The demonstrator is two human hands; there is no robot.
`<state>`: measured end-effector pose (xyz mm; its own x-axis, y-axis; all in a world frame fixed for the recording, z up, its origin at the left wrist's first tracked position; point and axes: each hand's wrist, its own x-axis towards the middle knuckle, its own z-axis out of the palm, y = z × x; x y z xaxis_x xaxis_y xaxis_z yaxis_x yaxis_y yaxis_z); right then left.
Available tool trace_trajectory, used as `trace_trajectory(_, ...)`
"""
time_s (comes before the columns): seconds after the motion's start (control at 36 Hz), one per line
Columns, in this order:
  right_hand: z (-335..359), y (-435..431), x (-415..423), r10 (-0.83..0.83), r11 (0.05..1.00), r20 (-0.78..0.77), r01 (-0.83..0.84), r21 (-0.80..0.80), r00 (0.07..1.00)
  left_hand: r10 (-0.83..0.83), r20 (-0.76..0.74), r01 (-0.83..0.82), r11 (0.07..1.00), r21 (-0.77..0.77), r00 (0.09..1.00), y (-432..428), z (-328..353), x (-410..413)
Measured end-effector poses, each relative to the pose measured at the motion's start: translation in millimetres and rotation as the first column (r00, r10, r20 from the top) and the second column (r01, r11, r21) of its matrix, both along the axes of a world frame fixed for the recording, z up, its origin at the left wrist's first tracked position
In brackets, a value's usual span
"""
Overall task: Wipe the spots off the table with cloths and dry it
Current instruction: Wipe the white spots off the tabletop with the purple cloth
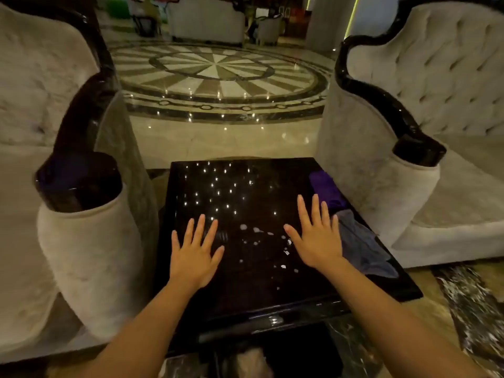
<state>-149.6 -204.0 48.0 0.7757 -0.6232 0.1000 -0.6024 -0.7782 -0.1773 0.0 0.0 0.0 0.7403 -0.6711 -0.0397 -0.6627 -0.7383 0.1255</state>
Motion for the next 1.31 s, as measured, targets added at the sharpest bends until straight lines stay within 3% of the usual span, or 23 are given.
trace_trajectory(0.22, -31.6, -27.7, 14.3, 0.02, 0.999, 0.004, -0.02, -0.042, 1.0, 0.052, -0.083, -0.049, 0.998, 0.043, 0.995, -11.8, -50.1, 9.8)
trace_trajectory(0.42, -37.6, -59.3, 33.0, 0.061, 0.998, 0.002, -0.061, 0.016, 0.998, 0.107, -0.154, -0.089, 0.989, 0.116, 0.982, -14.0, -57.7, 13.2)
trace_trajectory(1.03, -56.5, -200.0, 91.8, 0.052, 0.992, -0.154, -0.033, 0.122, 0.987, 0.133, -0.123, -0.12, 0.987, 0.109, 0.983, -12.7, -60.3, 12.3)
trace_trajectory(1.31, -68.7, -225.3, 87.7, -0.054, 0.985, -0.235, 0.09, 0.147, 0.971, 0.135, -0.113, -0.123, 0.986, 0.109, 0.984, -11.5, -62.5, 13.1)
